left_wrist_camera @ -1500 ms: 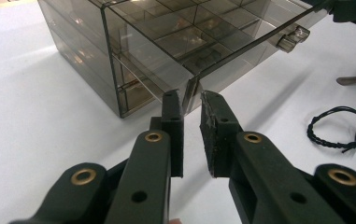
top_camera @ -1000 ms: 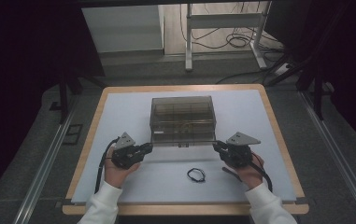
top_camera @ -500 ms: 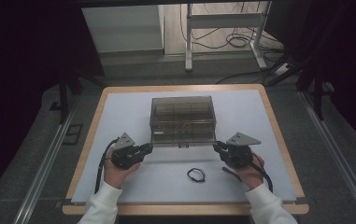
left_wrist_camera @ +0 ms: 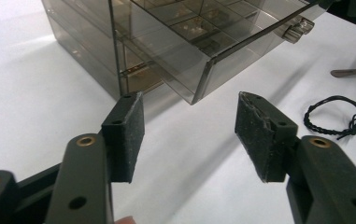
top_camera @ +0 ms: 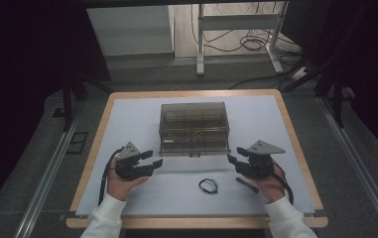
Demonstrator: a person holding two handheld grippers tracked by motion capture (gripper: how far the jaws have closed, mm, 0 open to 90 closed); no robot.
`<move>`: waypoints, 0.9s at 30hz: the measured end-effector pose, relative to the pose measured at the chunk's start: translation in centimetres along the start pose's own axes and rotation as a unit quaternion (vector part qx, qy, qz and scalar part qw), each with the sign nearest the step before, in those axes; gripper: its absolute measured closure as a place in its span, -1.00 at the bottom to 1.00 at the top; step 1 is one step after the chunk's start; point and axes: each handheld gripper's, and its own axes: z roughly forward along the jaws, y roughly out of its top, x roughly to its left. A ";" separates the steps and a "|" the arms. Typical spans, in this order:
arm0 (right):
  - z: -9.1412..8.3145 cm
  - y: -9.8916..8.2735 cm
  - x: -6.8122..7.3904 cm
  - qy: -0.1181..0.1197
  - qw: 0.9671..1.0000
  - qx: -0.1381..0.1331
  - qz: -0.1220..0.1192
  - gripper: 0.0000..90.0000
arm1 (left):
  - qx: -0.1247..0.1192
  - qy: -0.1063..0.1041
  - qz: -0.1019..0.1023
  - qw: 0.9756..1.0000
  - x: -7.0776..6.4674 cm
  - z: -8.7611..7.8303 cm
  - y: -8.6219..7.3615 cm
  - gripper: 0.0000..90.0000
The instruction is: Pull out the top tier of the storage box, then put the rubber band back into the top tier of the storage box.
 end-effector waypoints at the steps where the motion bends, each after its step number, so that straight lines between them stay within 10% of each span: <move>1: 0.0 0.0 0.0 0.000 1.000 0.000 0.000 0.13 | 0.001 0.000 -0.002 1.000 0.0 -0.1 0.0 -0.07; 27: -1.1 0.1 1.7 0.008 1.000 0.025 -0.009 0.07 | 0.035 0.039 -0.010 0.999 1.3 -2.3 -1.2 -0.31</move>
